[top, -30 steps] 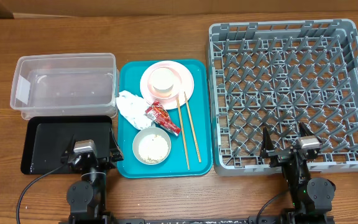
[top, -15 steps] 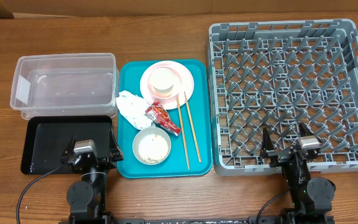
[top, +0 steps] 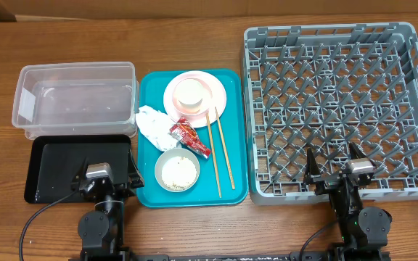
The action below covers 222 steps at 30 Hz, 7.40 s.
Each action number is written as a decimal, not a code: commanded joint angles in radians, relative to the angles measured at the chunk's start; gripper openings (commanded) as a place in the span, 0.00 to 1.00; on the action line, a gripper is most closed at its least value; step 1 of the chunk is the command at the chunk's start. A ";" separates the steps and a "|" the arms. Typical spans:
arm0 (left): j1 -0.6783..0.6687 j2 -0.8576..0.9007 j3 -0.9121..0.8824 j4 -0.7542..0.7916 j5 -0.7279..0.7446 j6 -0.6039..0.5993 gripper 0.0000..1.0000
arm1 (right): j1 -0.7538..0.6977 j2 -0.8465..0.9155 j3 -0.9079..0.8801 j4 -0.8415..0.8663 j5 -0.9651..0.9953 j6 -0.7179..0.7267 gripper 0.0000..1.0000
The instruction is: Sort waste into correct bins and load items into the dishwasher
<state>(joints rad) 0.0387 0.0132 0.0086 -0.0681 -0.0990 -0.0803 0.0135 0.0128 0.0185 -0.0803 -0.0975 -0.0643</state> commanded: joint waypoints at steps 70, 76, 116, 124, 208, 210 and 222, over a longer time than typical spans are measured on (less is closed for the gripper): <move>-0.172 1.304 1.407 -1.416 0.394 -0.250 0.04 | -0.003 -0.010 -0.011 0.004 -0.001 -0.003 1.00; -0.365 1.307 1.384 -1.384 0.242 -0.340 0.10 | -0.003 -0.010 -0.011 0.004 -0.001 -0.003 1.00; -0.649 1.636 1.128 -0.947 0.143 -0.452 0.32 | -0.003 -0.010 -0.011 0.004 -0.001 -0.003 1.00; -0.649 1.708 1.128 -0.921 0.143 -0.452 0.29 | -0.003 -0.010 -0.011 0.004 -0.001 -0.003 1.00; -0.699 1.731 1.141 -0.961 0.096 -0.512 0.04 | -0.003 -0.010 -0.011 0.004 -0.001 -0.003 1.00; -0.699 1.725 1.157 -0.984 0.092 -0.519 0.04 | -0.003 -0.010 -0.011 0.004 -0.001 -0.003 1.00; -0.710 1.721 1.172 -1.001 0.079 -0.519 0.08 | -0.003 -0.010 -0.011 0.004 -0.001 -0.003 1.00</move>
<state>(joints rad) -0.6617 1.7378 1.1587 -1.0691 -0.0120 -0.5785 0.0135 0.0128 0.0185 -0.0803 -0.0975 -0.0643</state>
